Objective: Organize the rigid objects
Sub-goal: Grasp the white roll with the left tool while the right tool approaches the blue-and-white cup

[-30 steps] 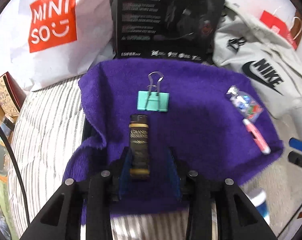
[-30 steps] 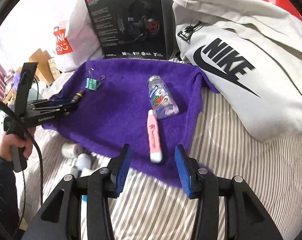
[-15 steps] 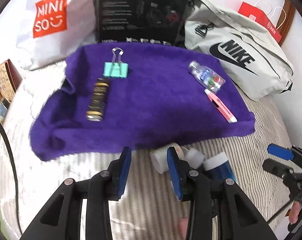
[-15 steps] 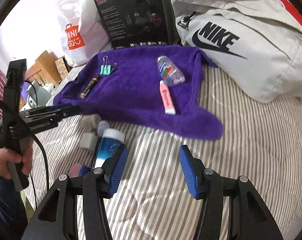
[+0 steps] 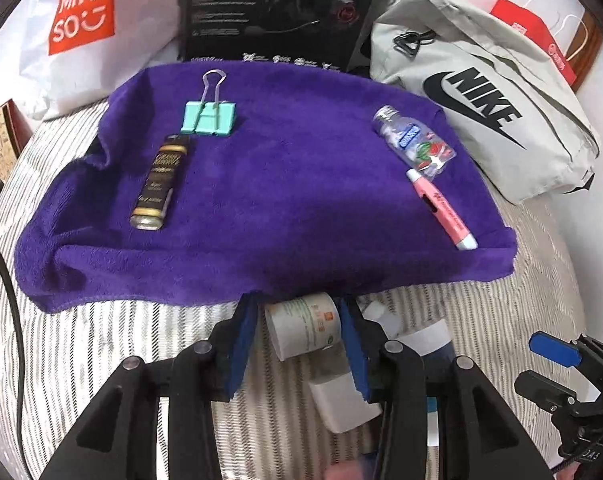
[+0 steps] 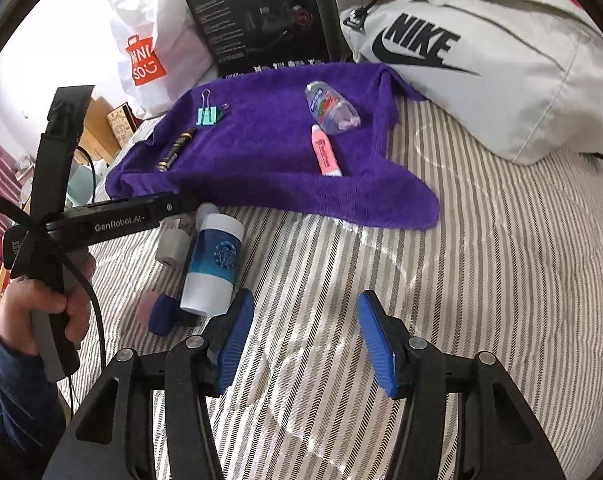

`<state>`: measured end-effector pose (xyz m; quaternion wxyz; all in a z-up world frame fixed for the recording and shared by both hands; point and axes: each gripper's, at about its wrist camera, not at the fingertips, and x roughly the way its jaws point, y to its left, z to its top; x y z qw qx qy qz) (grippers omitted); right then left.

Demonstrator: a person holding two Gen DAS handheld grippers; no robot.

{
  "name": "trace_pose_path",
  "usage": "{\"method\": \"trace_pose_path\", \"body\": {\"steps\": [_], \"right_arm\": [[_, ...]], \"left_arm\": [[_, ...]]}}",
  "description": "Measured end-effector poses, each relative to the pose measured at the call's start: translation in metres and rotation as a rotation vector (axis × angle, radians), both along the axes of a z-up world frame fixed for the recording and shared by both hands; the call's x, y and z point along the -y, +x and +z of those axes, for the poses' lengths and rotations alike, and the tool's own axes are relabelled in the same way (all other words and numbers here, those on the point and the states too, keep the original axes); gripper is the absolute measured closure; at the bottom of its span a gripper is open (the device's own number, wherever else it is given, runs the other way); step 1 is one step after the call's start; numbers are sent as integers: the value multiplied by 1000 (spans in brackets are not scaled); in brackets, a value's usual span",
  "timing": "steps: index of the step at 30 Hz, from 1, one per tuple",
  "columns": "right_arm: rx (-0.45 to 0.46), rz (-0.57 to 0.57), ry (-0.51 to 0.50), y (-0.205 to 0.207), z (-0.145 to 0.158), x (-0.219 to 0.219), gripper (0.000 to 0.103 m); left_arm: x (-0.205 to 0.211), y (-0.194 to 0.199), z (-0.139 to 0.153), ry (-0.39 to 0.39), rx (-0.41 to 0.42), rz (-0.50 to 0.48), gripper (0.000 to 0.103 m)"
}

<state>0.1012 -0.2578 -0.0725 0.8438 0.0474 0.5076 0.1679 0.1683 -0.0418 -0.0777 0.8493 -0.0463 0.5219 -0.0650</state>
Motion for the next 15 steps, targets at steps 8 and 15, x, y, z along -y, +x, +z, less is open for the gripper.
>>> {"method": "trace_pose_path", "body": {"steps": [8, 15], "right_arm": [[-21, 7, 13, 1, -10, -2, 49], [-19, 22, 39, 4, -12, -12, 49]], "left_arm": [[-21, -12, 0, 67, 4, -8, 63], [-9, -9, -4, 99, 24, -20, 70]]}}
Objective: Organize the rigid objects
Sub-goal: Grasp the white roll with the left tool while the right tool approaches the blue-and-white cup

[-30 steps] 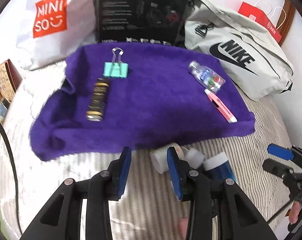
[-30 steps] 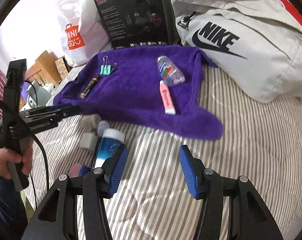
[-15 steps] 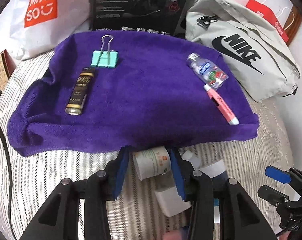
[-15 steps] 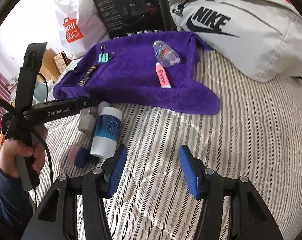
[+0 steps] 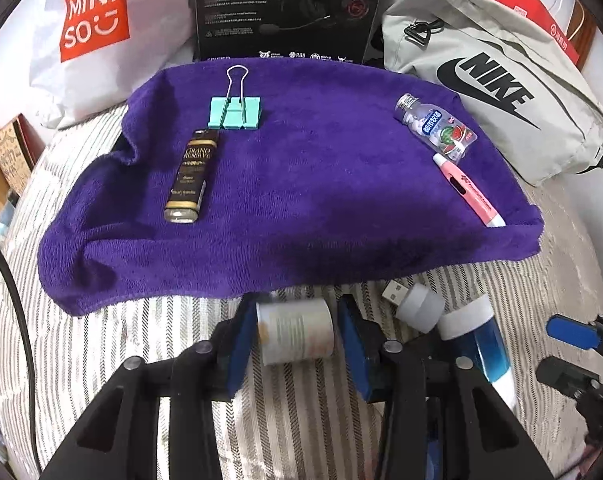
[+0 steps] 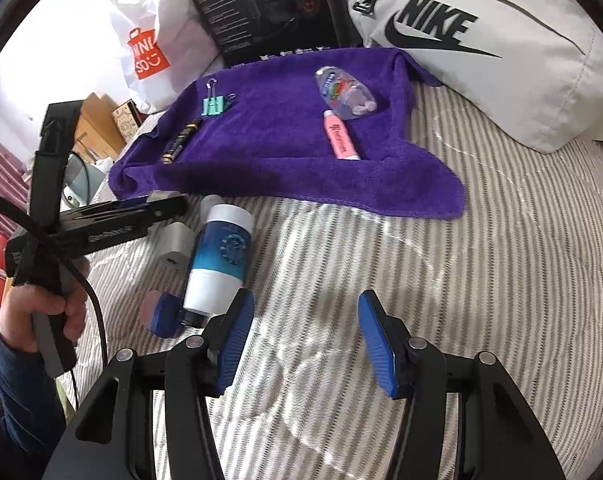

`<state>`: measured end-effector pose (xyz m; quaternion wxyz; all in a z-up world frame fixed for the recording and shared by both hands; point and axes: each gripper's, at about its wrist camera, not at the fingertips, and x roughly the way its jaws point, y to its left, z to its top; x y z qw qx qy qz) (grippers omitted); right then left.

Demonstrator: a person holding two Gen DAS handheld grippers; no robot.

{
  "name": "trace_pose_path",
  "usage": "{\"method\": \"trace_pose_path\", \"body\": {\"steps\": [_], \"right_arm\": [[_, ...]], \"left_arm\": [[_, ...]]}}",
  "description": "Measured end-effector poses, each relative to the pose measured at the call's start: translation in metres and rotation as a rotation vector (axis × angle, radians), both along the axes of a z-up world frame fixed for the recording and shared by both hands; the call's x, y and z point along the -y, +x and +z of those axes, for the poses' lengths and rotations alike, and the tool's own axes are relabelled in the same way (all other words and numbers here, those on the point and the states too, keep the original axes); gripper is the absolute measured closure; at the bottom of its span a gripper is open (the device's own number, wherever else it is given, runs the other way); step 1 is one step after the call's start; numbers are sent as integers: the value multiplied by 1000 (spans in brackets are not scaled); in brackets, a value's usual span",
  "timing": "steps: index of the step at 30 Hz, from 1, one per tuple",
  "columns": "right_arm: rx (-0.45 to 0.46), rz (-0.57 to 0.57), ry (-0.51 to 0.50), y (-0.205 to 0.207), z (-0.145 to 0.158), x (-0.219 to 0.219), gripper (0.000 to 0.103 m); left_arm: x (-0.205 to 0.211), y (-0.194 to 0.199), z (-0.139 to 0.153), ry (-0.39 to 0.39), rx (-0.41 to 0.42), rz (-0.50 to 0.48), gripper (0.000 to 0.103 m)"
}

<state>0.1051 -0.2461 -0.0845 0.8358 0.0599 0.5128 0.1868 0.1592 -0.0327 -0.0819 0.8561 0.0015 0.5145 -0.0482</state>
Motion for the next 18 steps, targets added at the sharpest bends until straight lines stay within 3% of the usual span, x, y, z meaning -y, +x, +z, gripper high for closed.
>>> {"method": "trace_pose_path", "body": {"steps": [7, 18], "right_arm": [[15, 42, 42, 5, 6, -27, 45], [-7, 84, -68, 17, -18, -76, 47]], "left_arm": [[-14, -6, -1, 22, 5, 9, 72], [-54, -26, -5, -9, 7, 46, 72]]}}
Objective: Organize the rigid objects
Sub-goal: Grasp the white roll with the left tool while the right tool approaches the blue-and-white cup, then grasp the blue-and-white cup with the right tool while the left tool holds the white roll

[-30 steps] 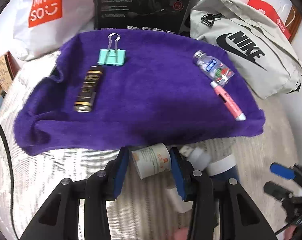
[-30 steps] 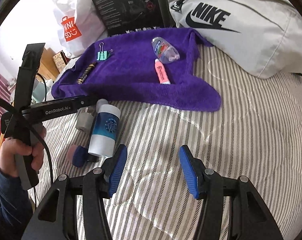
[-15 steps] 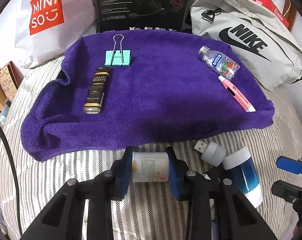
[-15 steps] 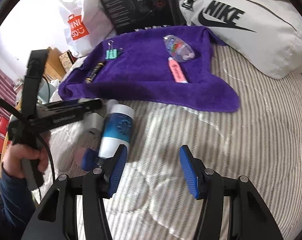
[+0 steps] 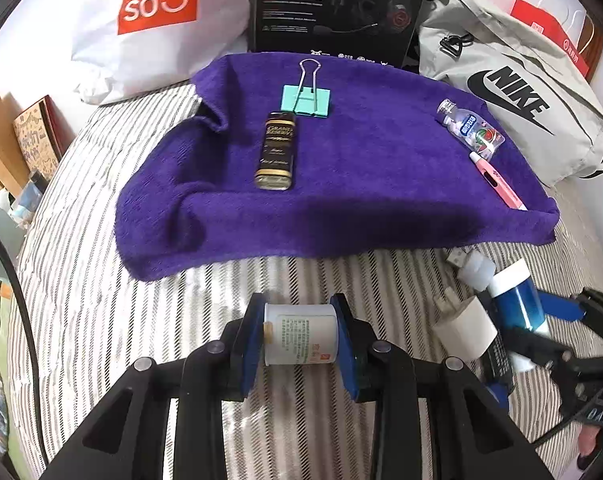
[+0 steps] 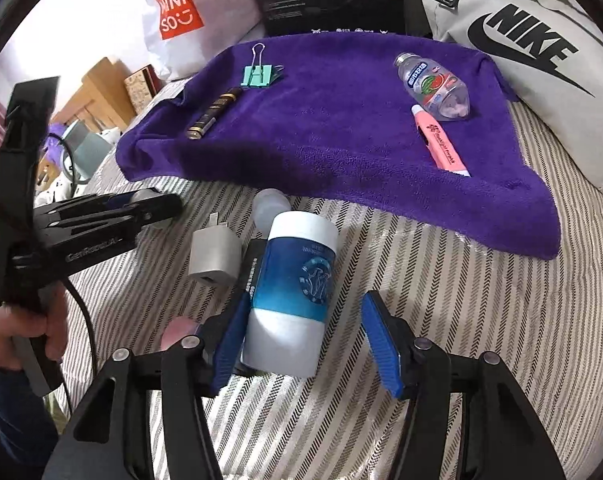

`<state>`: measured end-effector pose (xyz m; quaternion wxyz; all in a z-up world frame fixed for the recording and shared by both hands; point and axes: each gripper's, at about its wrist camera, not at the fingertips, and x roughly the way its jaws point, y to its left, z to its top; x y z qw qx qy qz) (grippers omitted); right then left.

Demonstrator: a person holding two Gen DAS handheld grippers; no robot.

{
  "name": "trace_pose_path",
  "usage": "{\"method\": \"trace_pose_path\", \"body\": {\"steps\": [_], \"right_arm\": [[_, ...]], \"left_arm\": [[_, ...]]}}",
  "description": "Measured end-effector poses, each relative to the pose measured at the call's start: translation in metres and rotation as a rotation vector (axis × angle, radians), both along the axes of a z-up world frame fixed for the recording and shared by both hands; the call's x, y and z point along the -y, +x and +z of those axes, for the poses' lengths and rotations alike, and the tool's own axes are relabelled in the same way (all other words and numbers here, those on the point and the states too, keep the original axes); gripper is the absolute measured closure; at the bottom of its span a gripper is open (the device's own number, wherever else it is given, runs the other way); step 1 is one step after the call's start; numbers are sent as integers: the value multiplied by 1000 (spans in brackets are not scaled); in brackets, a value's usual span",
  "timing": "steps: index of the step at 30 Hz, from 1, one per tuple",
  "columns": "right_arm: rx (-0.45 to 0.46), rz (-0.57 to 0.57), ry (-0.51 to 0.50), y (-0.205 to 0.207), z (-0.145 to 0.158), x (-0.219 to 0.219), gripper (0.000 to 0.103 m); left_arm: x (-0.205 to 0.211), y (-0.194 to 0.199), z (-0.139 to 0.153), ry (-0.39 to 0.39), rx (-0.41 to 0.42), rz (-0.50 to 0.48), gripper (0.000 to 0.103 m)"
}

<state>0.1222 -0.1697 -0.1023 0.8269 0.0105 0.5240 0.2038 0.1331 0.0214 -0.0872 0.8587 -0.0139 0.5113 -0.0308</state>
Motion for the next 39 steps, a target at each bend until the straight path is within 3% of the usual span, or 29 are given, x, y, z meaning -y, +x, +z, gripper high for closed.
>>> {"method": "trace_pose_path", "body": {"steps": [12, 13, 15, 17, 21, 31, 39], "right_arm": [[56, -23, -142, 2, 9, 0, 48], [59, -20, -155, 3, 6, -2, 50], [58, -19, -175, 3, 0, -6, 66], [97, -3, -205, -2, -2, -8, 67], [84, -30, -226, -7, 0, 9, 67], [87, -66, -209, -7, -1, 23, 66], [67, -53, -158, -11, 2, 32, 67]], "left_arm": [[-3, -3, 0, -13, 13, -1, 71], [-4, -3, 0, -17, 14, -2, 71], [-6, -4, 1, -24, 14, -4, 71], [-6, -4, 1, -28, 14, -9, 71], [-4, -6, 0, -8, 20, -20, 71], [5, -3, -1, 45, 47, -22, 72], [-6, -10, 8, -11, 52, -26, 73]]}}
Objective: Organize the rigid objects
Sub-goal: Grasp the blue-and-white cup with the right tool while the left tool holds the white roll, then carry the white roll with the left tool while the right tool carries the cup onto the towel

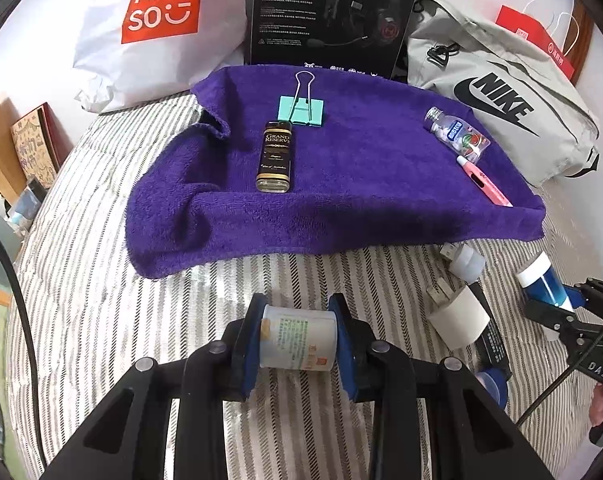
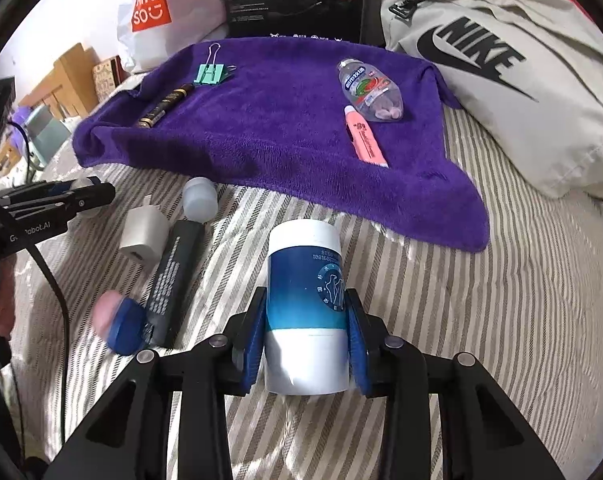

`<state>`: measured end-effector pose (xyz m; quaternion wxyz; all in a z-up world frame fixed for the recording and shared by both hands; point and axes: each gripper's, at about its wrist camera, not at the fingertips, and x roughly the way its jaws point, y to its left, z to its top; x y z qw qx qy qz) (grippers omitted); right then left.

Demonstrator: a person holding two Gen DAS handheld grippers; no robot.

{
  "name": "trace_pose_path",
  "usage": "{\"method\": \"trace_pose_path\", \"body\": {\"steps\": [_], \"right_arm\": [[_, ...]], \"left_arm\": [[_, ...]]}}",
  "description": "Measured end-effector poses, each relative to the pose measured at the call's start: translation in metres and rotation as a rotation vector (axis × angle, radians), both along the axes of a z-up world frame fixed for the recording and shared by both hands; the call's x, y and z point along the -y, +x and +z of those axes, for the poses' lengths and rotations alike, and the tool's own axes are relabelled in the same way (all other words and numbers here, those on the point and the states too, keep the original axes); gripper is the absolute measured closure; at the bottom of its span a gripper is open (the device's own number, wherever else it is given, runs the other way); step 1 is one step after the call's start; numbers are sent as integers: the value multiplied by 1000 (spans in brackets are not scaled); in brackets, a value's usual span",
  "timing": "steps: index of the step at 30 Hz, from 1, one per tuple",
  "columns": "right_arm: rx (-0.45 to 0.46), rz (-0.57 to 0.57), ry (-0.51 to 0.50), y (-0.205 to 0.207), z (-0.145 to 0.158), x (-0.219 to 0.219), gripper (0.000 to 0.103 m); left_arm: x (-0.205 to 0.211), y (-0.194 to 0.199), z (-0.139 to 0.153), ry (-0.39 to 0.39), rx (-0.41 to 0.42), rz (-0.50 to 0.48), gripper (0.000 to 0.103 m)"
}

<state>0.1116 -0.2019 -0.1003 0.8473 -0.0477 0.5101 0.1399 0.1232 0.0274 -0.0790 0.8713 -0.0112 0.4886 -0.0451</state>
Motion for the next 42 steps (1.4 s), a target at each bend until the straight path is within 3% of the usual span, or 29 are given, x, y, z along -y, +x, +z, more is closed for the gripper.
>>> {"method": "trace_pose_path", "body": {"steps": [13, 27, 42], "right_arm": [[21, 21, 56, -8, 20, 8, 67], [28, 62, 97, 7, 34, -1, 67], [63, 70, 110, 75, 55, -7, 67]], "left_arm": [[-7, -5, 28, -53, 41, -10, 73], [-10, 13, 49, -59, 70, -8, 73], [-18, 61, 57, -60, 77, -2, 73]]}}
